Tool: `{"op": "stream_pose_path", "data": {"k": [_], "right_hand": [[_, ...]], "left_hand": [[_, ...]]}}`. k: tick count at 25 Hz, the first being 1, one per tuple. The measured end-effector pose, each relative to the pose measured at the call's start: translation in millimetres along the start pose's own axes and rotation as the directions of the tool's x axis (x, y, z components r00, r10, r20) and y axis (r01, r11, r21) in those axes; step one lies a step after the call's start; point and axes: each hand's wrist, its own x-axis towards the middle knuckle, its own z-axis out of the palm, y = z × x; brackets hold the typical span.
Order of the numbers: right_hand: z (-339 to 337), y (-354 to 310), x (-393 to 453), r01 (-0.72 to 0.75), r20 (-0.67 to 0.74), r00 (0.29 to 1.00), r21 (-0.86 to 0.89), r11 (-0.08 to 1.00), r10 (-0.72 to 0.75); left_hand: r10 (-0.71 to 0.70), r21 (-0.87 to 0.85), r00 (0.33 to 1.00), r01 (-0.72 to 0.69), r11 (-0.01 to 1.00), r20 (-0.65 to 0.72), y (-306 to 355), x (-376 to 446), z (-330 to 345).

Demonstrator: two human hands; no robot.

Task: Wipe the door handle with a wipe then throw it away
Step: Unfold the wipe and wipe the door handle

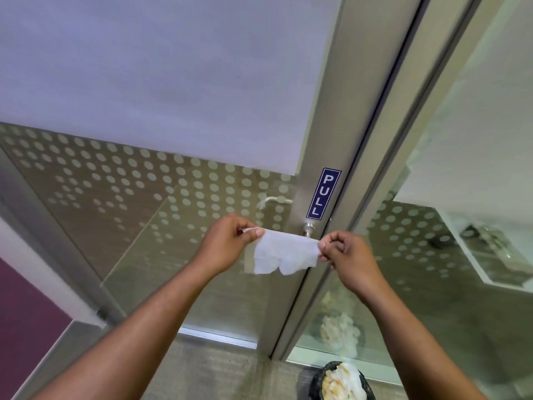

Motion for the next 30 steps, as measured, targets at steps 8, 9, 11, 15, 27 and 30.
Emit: {"op": "stream_pose_path", "data": {"k": [8,9,11,15,27,30], "right_hand": [[21,-8,16,0.022,-0.173,0.979,-0.432,0.902,-0.106],[22,-6,15,0.013,-0.153,0.983,-0.476,0.879,-0.097],[23,-3,11,0.024,-0.14,0.983,-0.53,0.847,-0.115],[49,-8,-3,0.368,-0.065,0.86,-0.607,0.704,-0.506],[120,2,20,0.568,0.205,0.746,-0.694,0.443,-0.634],[116,11,23,0.603,0.221,0.718,-0.672,0.431,-0.66]], "left_hand": [[-0.193,-0.05,0.979,0.189,0.981,-0.07,-13,36,12],[-0.202,-0.065,0.977,0.197,0.978,-0.075,-15,36,15],[-0.215,-0.093,0.972,0.206,0.974,-0.093,-18,36,18],[-0.214,-0.099,0.97,0.203,0.974,-0.115,-19,32,19],[0.863,0.835,0.505,-0.477,0.275,0.003,25,91,-10],[0.859,0.883,0.511,-0.413,0.222,0.023,17,114,-12]]}}
